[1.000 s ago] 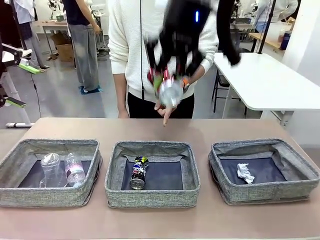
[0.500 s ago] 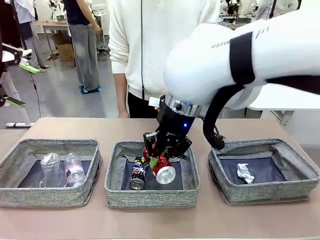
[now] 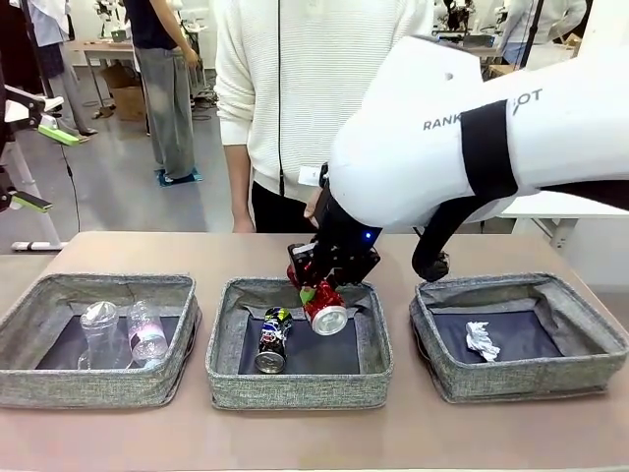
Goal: Sort the waste into the appropriate baskets.
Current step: Place the picked waste into the Fabric basket indicated by the person.
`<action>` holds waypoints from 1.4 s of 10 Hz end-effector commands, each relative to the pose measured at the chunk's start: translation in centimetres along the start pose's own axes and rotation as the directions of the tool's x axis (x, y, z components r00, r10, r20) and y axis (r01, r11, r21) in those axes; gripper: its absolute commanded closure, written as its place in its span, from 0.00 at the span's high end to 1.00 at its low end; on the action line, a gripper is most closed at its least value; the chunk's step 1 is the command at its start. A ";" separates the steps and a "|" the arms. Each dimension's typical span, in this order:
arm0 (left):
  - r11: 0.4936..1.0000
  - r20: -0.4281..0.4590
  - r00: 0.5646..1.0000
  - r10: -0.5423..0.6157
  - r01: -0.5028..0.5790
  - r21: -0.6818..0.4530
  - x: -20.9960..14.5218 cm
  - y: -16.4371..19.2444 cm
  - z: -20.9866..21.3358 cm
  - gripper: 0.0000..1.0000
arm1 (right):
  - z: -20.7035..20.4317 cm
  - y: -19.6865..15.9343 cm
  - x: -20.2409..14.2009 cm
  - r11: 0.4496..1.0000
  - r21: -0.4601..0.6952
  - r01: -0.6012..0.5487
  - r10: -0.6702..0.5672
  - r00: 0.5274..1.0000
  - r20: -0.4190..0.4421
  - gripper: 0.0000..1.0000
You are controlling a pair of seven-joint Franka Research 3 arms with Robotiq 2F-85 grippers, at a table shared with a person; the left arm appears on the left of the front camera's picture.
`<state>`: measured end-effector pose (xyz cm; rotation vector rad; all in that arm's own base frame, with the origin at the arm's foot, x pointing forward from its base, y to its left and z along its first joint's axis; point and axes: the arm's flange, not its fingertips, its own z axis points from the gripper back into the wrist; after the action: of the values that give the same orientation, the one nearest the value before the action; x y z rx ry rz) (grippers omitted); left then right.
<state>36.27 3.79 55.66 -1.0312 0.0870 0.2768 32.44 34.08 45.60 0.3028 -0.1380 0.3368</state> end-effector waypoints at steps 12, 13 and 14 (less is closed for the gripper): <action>1.000 -0.007 1.000 -0.003 0.003 0.002 -0.2 0.0 0.3 1.00 | 4.5 -1.1 -0.3 0.954 0.299 0.027 0.027 0.984 -0.176 1.00; 1.000 -0.007 1.000 -0.003 0.003 0.002 -0.2 0.0 0.3 1.00 | 9.3 -3.7 -0.7 0.862 0.507 0.007 0.124 0.966 -0.225 1.00; 1.000 -0.007 1.000 -0.003 0.003 0.002 -0.2 0.0 0.3 1.00 | 13.7 -7.6 -1.3 0.781 0.617 0.095 0.066 0.970 -0.233 1.00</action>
<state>36.26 3.82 55.68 -1.0315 0.0863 0.2771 32.16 28.77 54.04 0.7355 0.0668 0.4701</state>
